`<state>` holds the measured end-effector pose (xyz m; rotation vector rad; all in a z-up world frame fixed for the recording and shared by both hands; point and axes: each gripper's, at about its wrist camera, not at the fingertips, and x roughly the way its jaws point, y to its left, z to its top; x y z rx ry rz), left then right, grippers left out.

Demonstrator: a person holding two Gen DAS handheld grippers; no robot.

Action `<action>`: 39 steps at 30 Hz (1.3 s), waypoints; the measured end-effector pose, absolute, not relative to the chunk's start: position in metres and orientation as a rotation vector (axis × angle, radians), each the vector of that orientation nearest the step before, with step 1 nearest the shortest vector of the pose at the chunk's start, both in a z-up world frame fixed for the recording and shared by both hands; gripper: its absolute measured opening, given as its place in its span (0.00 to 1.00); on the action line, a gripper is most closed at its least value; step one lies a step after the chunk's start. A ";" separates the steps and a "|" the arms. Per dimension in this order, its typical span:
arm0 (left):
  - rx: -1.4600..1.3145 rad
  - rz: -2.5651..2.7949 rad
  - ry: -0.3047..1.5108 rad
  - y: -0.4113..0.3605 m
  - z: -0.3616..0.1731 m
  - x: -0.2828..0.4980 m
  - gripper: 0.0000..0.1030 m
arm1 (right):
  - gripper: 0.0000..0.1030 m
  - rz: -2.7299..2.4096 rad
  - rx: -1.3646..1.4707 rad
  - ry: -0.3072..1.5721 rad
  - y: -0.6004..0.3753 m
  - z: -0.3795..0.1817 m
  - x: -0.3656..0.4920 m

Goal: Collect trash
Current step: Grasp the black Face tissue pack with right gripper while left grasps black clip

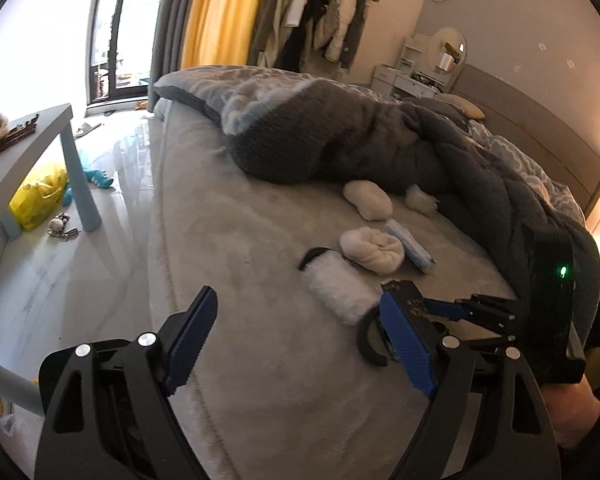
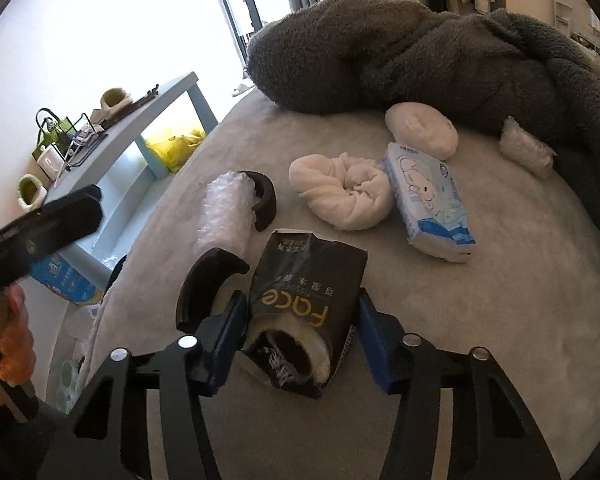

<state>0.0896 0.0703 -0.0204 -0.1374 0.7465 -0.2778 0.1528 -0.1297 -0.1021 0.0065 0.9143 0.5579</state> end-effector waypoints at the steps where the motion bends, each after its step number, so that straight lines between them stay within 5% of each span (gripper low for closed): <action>1: -0.131 -0.284 0.749 0.067 -0.022 0.090 0.81 | 0.51 0.558 0.010 0.911 -0.131 -0.101 0.153; 32: 0.021 -0.332 0.927 -0.009 -0.067 0.103 0.25 | 0.51 0.539 0.081 0.846 -0.192 -0.083 0.149; 39: 0.007 -0.316 0.926 -0.010 -0.067 0.105 0.23 | 0.51 0.540 0.086 0.832 -0.195 -0.077 0.147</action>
